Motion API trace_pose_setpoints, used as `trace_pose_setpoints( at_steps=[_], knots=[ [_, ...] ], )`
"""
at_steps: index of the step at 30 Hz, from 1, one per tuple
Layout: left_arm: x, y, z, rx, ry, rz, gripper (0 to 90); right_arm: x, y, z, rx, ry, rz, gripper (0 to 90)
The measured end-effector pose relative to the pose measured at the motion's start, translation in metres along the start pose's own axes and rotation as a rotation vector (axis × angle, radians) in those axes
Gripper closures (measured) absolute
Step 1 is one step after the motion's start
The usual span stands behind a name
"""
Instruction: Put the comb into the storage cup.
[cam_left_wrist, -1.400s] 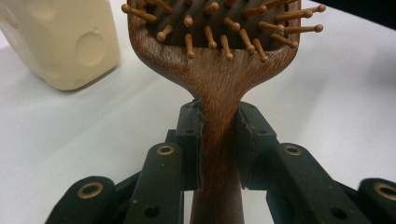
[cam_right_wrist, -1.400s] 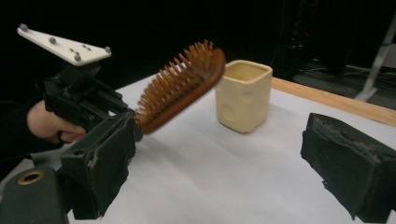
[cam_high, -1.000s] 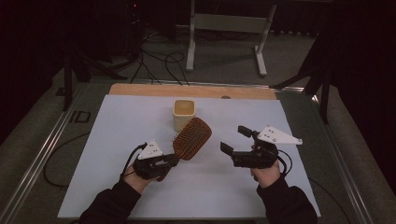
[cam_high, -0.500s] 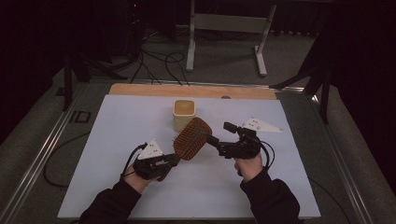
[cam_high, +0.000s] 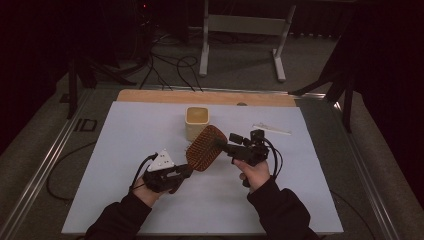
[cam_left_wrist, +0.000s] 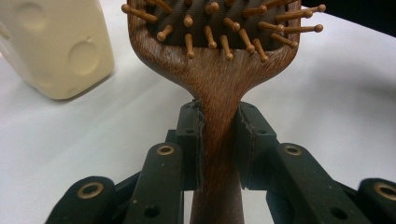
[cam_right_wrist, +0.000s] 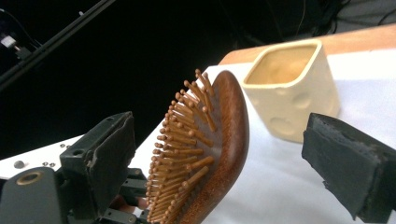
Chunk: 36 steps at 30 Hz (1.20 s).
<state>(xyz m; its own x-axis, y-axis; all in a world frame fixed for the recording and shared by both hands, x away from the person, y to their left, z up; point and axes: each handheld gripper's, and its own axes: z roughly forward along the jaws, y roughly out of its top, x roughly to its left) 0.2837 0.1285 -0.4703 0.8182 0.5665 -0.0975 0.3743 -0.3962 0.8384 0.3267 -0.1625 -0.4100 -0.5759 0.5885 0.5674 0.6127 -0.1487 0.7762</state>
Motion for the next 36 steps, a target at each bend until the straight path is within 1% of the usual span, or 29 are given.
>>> trace_pose_setpoints(
  at_steps=[2, 6, 7, 9, 10, 12, 14, 18, 21, 23, 24, 27, 32, 36],
  knots=[
    [0.000, 0.000, 0.001, -0.001, 0.001, 0.003, 74.1, 0.000, -0.002, 0.003, 0.011, 0.012, 0.021, 9.4],
    [-0.002, 0.001, 0.001, -0.001, 0.003, 0.007, 74.1, -0.001, -0.005, 0.008, 0.035, 0.060, 0.071, 9.5],
    [-0.002, 0.001, 0.001, -0.004, 0.002, 0.007, 74.1, -0.001, -0.006, 0.009, 0.039, 0.063, 0.084, 9.5],
    [-0.002, 0.001, 0.001, -0.005, 0.003, 0.009, 74.1, 0.000, -0.008, 0.012, 0.063, 0.086, 0.096, 10.3],
    [-0.002, 0.001, 0.001, -0.008, 0.001, 0.009, 74.1, 0.000, -0.008, 0.013, 0.069, 0.089, 0.105, 13.6],
    [-0.002, 0.001, 0.001, -0.009, 0.002, 0.010, 74.1, 0.001, -0.010, 0.016, 0.087, 0.095, 0.123, 15.9],
    [-0.002, 0.001, 0.001, -0.013, -0.002, 0.009, 74.1, 0.001, -0.011, 0.017, 0.093, 0.099, 0.136, 19.5],
    [-0.002, 0.002, 0.002, -0.014, -0.008, 0.012, 74.1, 0.001, -0.014, 0.020, 0.106, 0.119, 0.163, 23.8],
    [-0.004, 0.002, 0.003, -0.012, -0.010, 0.018, 74.1, 0.000, -0.016, 0.022, 0.114, 0.125, 0.172, 30.4],
    [-0.004, 0.002, 0.003, -0.011, -0.020, 0.020, 74.1, -0.001, -0.017, 0.023, 0.121, 0.130, 0.175, 34.8],
    [-0.005, 0.002, 0.004, -0.010, -0.017, 0.023, 74.1, -0.001, -0.018, 0.023, 0.120, 0.132, 0.179, 37.4],
    [-0.004, 0.002, 0.004, -0.008, -0.027, 0.019, 74.1, -0.002, -0.018, 0.023, 0.120, 0.126, 0.182, 42.3],
    [-0.002, 0.001, 0.006, 0.002, -0.038, 0.015, 74.0, -0.004, -0.019, 0.023, 0.130, 0.131, 0.198, 43.8],
    [-0.002, 0.000, 0.007, 0.004, -0.035, 0.018, 74.1, -0.005, -0.019, 0.024, 0.143, 0.127, 0.180, 46.0]
  ],
)
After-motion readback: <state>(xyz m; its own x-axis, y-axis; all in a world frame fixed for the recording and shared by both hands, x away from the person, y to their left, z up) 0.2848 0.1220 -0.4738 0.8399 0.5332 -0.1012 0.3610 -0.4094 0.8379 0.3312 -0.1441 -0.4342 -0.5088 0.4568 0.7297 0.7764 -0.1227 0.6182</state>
